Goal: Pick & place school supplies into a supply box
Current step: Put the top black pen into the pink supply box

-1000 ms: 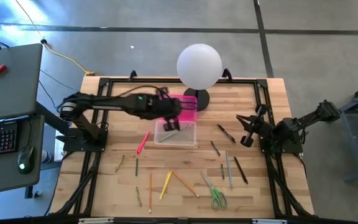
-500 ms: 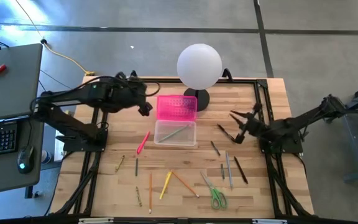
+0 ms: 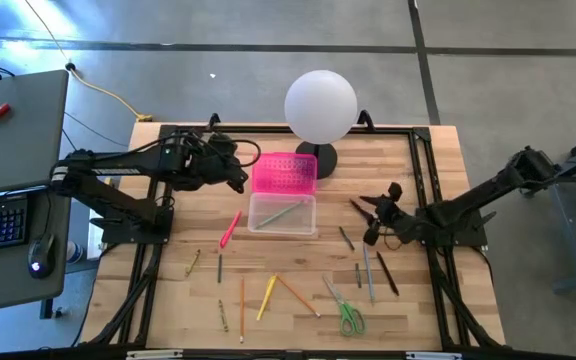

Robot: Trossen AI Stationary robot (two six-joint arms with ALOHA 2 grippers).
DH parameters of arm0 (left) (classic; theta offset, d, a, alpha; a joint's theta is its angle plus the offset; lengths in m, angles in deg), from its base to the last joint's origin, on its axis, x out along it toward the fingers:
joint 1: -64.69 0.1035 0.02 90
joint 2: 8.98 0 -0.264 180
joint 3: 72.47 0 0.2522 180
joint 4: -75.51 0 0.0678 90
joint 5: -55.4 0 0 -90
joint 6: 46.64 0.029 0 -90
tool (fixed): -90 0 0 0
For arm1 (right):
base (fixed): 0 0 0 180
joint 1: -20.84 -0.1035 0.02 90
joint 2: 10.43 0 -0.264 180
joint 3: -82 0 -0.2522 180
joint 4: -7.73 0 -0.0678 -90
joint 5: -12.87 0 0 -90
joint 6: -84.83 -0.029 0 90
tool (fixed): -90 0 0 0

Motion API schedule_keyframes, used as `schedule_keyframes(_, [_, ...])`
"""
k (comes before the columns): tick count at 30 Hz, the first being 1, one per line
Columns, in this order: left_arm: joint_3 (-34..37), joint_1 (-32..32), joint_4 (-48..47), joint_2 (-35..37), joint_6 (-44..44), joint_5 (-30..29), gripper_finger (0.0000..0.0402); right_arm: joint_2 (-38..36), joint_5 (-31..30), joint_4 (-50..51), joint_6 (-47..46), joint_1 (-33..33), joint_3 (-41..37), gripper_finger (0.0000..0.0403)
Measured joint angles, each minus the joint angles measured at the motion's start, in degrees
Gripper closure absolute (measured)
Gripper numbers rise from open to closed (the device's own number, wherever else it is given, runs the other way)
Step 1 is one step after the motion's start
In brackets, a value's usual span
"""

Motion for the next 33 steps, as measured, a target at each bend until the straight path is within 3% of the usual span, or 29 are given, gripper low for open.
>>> schedule_keyframes(3, [0.0,0.0,1.1,0.0,-0.3,-0.3,0.0268,5.0,1.8,0.0,-9.0,1.4,0.0,0.0275])
schedule_keyframes(12, [0.0,0.0,3.7,0.0,0.4,-0.4,0.0268,19.5,3.6,-0.1,-17.6,7.9,0.0,0.0277])
schedule_keyframes(25, [0.0,0.0,3.7,0.0,0.4,-0.3,0.0268,33.4,10.9,-7.6,-16.2,13.1,0.3,0.0277])
schedule_keyframes(33, [0.0,0.0,3.7,0.0,0.4,0.4,0.0268,38.6,7.6,-13.5,-17.3,13.4,0.2,0.0285])
